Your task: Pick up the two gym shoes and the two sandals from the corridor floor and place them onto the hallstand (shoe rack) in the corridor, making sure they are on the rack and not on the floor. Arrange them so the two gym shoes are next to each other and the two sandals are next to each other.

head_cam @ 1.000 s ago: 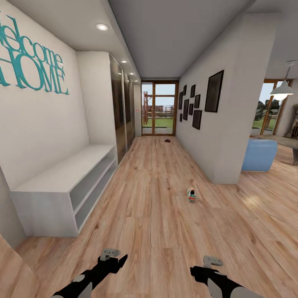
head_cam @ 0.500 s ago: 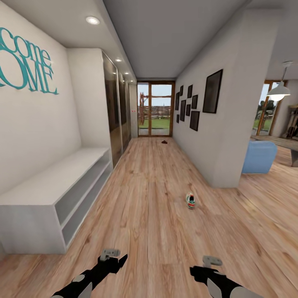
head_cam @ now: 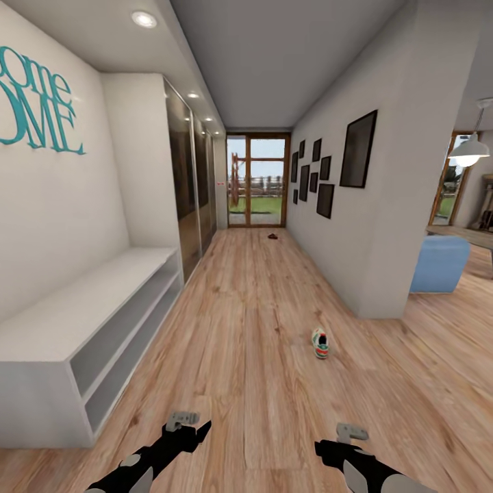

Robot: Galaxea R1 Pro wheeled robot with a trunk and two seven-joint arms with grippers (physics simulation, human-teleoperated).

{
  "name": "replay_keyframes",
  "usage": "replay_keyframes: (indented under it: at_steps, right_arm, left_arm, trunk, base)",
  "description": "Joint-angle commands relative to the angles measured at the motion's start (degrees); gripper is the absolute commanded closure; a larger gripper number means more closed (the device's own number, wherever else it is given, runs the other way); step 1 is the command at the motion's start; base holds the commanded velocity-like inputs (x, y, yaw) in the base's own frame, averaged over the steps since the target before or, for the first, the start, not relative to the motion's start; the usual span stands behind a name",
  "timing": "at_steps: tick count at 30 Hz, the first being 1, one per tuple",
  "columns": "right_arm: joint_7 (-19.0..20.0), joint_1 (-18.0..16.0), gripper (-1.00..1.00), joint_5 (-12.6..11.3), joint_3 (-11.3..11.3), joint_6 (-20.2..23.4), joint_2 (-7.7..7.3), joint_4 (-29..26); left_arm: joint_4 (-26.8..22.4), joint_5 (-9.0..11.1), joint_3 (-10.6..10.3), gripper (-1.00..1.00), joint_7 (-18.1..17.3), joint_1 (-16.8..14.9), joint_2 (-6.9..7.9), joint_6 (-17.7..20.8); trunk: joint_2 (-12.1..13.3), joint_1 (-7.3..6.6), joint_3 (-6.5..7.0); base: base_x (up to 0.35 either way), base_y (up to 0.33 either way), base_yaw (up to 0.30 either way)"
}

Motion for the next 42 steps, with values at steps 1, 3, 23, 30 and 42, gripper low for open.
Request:
replay_keyframes:
  at_steps: [1,3,23,30,42]
  right_arm:
    - [-0.04,-0.04,-1.00,-0.27,-0.31,-0.09,0.01,0.02]
    - [-0.05,-0.04,-1.00,-0.22,-0.32,-0.11,0.01,0.02]
    - [-0.01,-0.04,-1.00,-0.20,-0.24,-0.11,0.01,0.02]
    - [-0.01,-0.04,-1.00,-0.20,-0.23,-0.12,0.01,0.02]
    - [-0.01,-0.04,-1.00,-0.20,-0.23,-0.13,0.01,0.10]
  left_arm:
    - [0.08,0.58,-0.18,-1.00,-0.26,-0.05,0.00,-0.07]
    - [0.08,0.58,-0.18,-1.00,-0.26,-0.05,-0.01,-0.07]
    - [0.08,0.58,-0.17,-1.00,-0.26,-0.05,-0.01,-0.07]
    - [0.08,0.58,-0.18,-1.00,-0.26,-0.05,-0.01,-0.07]
    - [0.08,0.58,-0.18,-1.00,-0.26,-0.05,-0.09,-0.07]
  trunk:
    - [-0.03,0.03,-0.06]
    - [-0.03,0.03,-0.06]
    - [-0.03,0.03,-0.06]
    - [-0.03,0.03,-0.06]
    - [-0.03,0.03,-0.06]
  base:
    - [0.349,0.000,0.000]
    - [0.349,0.000,0.000]
    - [0.349,0.000,0.000]
    - [0.349,0.000,0.000]
    - [0.349,0.000,0.000]
